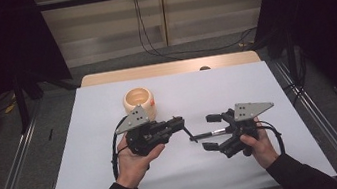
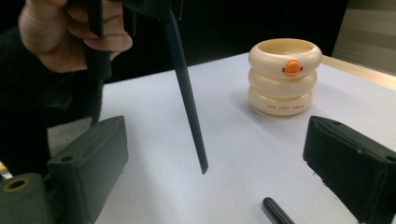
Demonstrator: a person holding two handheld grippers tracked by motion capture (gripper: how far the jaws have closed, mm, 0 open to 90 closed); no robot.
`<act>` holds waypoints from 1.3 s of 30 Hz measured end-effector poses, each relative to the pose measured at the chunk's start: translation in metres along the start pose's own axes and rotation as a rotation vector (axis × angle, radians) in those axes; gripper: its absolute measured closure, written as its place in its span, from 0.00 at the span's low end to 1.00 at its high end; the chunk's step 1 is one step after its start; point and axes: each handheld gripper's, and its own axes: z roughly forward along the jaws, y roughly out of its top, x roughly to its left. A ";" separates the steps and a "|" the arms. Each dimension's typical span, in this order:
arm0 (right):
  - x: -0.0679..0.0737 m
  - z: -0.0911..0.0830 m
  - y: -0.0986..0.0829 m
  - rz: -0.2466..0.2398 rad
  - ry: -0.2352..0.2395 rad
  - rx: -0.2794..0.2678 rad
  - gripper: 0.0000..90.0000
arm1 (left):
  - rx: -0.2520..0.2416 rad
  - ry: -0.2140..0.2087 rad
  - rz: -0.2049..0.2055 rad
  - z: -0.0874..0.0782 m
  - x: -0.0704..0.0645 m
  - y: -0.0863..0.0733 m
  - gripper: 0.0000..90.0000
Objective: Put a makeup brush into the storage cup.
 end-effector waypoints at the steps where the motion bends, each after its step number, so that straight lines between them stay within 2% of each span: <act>1: -0.001 0.000 0.000 0.004 0.007 -0.003 0.06 | 0.004 0.008 0.007 -0.001 0.002 0.001 0.94; 7: -0.004 -0.002 0.000 -0.008 -0.056 0.008 0.05 | 0.002 0.018 0.003 -0.006 0.004 0.002 0.94; 9: -0.005 -0.003 -0.001 0.005 -0.070 0.006 0.04 | 0.001 0.022 -0.002 -0.008 0.005 0.002 0.94; 18: -0.003 -0.012 -0.002 0.005 -0.109 -0.007 0.01 | 0.000 0.044 -0.007 -0.016 0.012 0.005 0.94; 20: -0.002 -0.016 -0.004 0.000 -0.142 -0.026 0.01 | -0.008 0.058 -0.011 -0.019 0.014 0.006 0.94; 26: -0.001 -0.028 -0.011 0.007 -0.201 -0.030 0.00 | -0.015 0.076 -0.009 -0.027 0.017 0.009 0.94; 28: 0.000 -0.032 -0.011 0.009 -0.221 -0.033 0.00 | -0.014 0.102 -0.008 -0.029 0.018 0.011 0.94; 29: 0.000 -0.033 -0.012 0.009 -0.226 -0.033 0.00 | -0.018 0.087 -0.013 -0.030 0.019 0.011 0.94; 30: 0.001 -0.035 -0.013 0.013 -0.236 -0.028 0.00 | -0.013 0.107 -0.012 -0.032 0.019 0.011 0.94; 34: -0.001 -0.045 -0.018 0.023 -0.266 -0.009 0.00 | -0.007 0.114 -0.013 -0.034 0.023 0.009 0.94; 37: -0.001 -0.052 -0.021 0.027 -0.289 -0.016 0.00 | -0.008 0.133 -0.007 -0.037 0.026 0.011 0.94; 38: -0.001 -0.056 -0.022 0.021 -0.295 -0.015 0.00 | -0.020 0.118 -0.012 -0.037 0.028 0.011 0.94; 39: 0.000 -0.058 -0.023 0.024 -0.311 -0.021 0.00 | -0.013 0.128 -0.013 -0.038 0.028 0.011 0.94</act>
